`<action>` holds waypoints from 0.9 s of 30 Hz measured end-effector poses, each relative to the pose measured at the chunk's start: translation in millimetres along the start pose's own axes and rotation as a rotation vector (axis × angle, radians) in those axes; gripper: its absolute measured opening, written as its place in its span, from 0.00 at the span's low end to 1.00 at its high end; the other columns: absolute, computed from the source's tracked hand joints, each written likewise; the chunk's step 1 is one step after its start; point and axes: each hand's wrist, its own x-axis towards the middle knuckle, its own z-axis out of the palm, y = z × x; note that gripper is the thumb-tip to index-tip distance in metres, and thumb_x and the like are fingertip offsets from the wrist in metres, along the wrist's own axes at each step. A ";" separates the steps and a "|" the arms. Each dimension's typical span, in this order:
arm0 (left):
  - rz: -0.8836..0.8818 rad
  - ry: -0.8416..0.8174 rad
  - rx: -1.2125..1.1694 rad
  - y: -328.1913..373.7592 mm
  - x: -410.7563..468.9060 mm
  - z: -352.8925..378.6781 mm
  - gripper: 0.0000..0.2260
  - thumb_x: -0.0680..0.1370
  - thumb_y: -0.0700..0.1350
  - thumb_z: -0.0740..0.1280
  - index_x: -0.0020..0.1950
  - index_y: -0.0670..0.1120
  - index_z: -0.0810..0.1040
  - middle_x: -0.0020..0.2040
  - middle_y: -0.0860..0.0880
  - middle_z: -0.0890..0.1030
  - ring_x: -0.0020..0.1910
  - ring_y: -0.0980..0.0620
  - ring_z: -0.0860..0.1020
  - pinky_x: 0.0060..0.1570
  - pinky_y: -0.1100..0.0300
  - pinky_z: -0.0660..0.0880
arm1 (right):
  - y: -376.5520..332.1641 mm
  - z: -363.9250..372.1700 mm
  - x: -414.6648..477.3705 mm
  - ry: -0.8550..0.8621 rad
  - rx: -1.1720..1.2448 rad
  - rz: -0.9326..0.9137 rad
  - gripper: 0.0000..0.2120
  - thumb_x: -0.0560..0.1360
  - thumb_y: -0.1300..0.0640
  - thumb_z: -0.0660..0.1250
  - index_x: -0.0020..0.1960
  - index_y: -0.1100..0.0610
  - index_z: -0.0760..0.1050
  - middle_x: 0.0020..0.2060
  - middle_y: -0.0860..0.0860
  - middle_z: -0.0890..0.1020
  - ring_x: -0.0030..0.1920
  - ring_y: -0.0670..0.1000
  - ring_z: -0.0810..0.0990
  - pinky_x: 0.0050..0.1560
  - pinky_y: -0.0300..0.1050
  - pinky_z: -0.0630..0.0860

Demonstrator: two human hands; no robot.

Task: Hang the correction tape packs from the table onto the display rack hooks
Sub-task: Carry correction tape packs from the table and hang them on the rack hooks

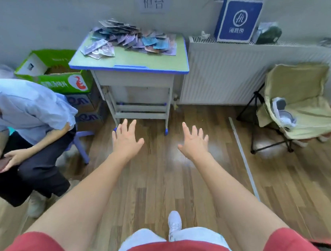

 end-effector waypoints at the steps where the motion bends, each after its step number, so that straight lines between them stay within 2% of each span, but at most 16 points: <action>1: -0.011 0.016 -0.008 3.9 15.6 -4.6 0.30 0.80 0.50 0.61 0.79 0.51 0.50 0.79 0.45 0.48 0.78 0.45 0.47 0.75 0.48 0.44 | -1.5 -10.9 18.7 -0.001 -0.001 -0.012 0.37 0.80 0.46 0.58 0.78 0.50 0.37 0.78 0.58 0.48 0.77 0.62 0.47 0.74 0.61 0.48; 7: -0.091 0.056 -0.016 0.1 102.7 -26.1 0.30 0.80 0.51 0.61 0.78 0.51 0.50 0.79 0.46 0.48 0.77 0.45 0.48 0.75 0.47 0.46 | -31.9 -53.4 111.9 -0.026 -0.005 -0.114 0.35 0.81 0.46 0.57 0.78 0.50 0.38 0.78 0.58 0.48 0.77 0.62 0.46 0.75 0.60 0.48; 14: -0.148 0.074 -0.008 -40.6 224.7 -56.6 0.31 0.80 0.52 0.61 0.79 0.50 0.49 0.79 0.46 0.48 0.77 0.45 0.48 0.75 0.48 0.46 | -86.7 -79.0 227.6 -0.014 0.018 -0.144 0.36 0.81 0.46 0.58 0.78 0.50 0.39 0.78 0.58 0.48 0.77 0.62 0.47 0.74 0.60 0.49; 23: -0.066 0.101 0.067 -122.6 396.5 -134.2 0.31 0.80 0.52 0.61 0.79 0.49 0.49 0.79 0.44 0.49 0.77 0.44 0.49 0.74 0.49 0.48 | -225.3 -122.7 380.2 0.025 0.049 -0.210 0.34 0.81 0.46 0.58 0.79 0.51 0.42 0.77 0.58 0.52 0.76 0.62 0.52 0.74 0.57 0.53; 27: -0.062 0.072 0.060 -148.9 452.8 -147.2 0.31 0.79 0.52 0.62 0.78 0.48 0.52 0.78 0.42 0.51 0.76 0.43 0.51 0.73 0.49 0.50 | -269.9 -127.4 427.8 0.029 0.080 -0.243 0.34 0.80 0.47 0.59 0.79 0.52 0.45 0.76 0.59 0.55 0.75 0.61 0.55 0.72 0.56 0.56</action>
